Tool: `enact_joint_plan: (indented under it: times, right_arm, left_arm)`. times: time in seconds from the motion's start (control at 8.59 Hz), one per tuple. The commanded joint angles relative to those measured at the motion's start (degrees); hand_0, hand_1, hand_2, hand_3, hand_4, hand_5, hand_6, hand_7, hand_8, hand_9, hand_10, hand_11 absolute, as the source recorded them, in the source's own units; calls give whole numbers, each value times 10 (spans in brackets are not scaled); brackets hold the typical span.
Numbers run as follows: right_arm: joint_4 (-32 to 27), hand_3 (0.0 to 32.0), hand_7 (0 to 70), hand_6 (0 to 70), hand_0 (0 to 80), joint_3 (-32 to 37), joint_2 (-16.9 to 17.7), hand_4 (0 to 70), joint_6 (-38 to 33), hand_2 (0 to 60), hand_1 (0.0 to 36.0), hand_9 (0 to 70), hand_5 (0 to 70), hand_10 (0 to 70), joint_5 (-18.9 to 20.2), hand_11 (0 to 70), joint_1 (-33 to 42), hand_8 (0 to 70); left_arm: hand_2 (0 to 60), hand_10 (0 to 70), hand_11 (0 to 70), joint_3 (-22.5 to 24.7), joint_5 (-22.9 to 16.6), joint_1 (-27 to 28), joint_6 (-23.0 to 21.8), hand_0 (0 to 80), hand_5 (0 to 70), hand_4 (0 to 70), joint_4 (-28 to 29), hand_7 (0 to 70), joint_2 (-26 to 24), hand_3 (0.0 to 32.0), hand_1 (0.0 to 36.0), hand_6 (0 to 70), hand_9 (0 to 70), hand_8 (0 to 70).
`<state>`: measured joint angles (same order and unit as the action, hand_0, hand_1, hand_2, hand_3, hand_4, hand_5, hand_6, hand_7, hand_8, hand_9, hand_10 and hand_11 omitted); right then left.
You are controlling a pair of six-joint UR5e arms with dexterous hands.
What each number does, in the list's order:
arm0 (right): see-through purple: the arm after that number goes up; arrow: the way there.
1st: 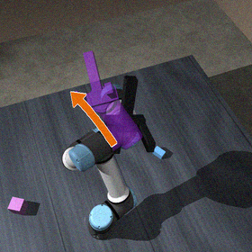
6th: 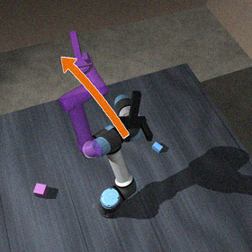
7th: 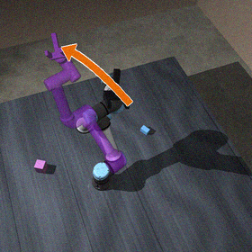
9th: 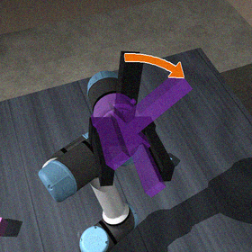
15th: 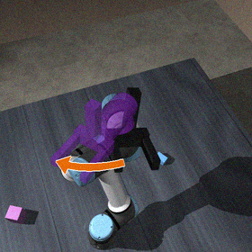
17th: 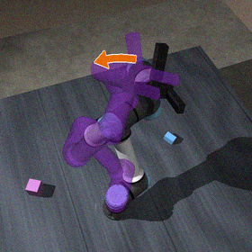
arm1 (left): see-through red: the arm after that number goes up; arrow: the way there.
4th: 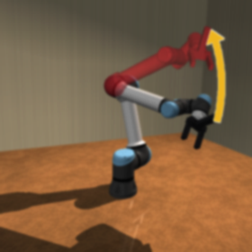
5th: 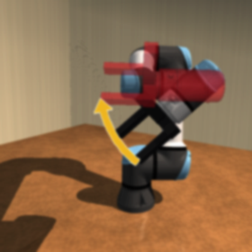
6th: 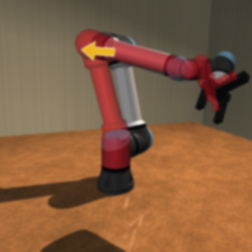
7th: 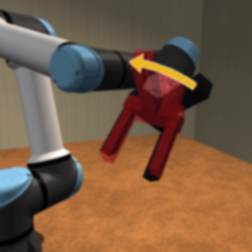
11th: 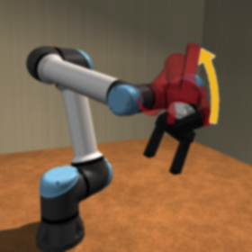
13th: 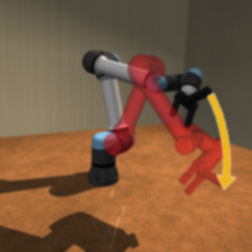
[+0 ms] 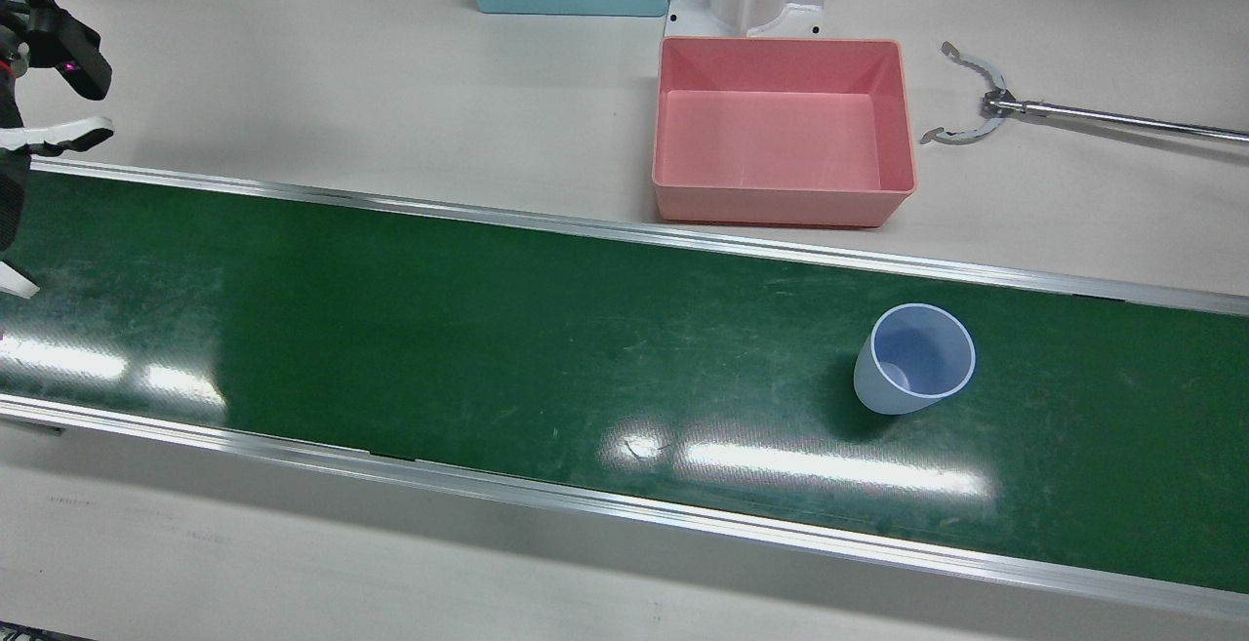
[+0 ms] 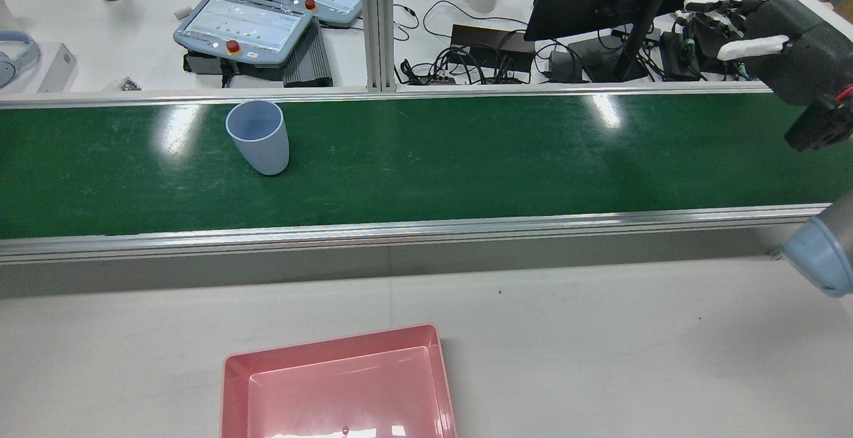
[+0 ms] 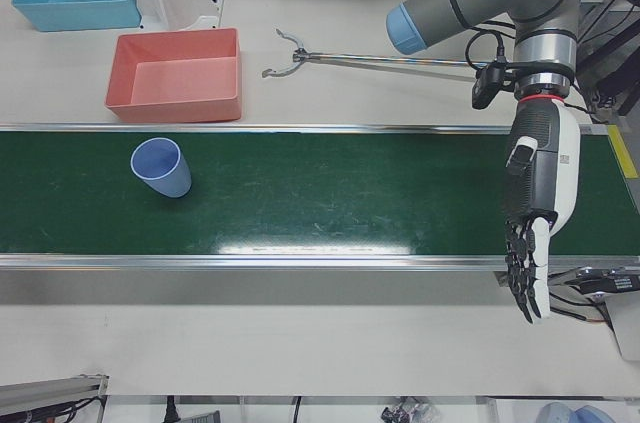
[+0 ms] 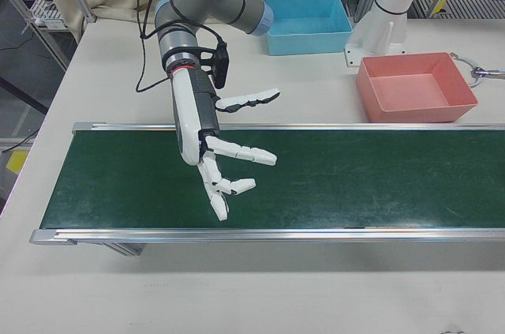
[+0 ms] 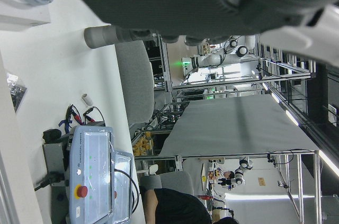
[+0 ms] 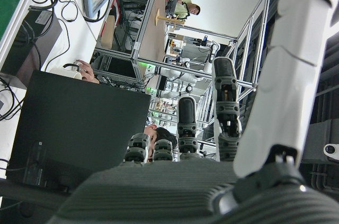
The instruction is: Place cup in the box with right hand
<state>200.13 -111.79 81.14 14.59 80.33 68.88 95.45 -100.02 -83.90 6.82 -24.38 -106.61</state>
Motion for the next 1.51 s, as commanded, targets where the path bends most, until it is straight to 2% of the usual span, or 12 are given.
enact_joint_plan:
  times: [0.0,0.81,1.16,1.4]
  right_arm:
    - [0,0,465,104,565,3,-2,366,0,0,128,101,53,64,0,111,-1,14]
    - [1,0,462,103,565,5,-3,365,0,0,128,97,53,63,0,109,-1,12]
    - [1,0,489,109,566,5,-2,375,0,0,130,106,52,66,0,113,-1,14]
    - [1,0,475,106,566,5,-3,367,0,0,130,103,53,65,0,111,-1,13]
  left_arm:
    - [0,0,0,0,0,1,0,0,0,0,0,0,0,0,0,0,0,0]
    - [0,0,0,0,0,0,0,0,0,0,0,0,0,0,0,0,0,0]
    - [0,0,0,0,0,1,0,0,0,0,-1,0,0,0,0,0,0,0]
    - [0,0,0,0,0,0,0,0,0,0,0,0,0,0,0,0,0,0]
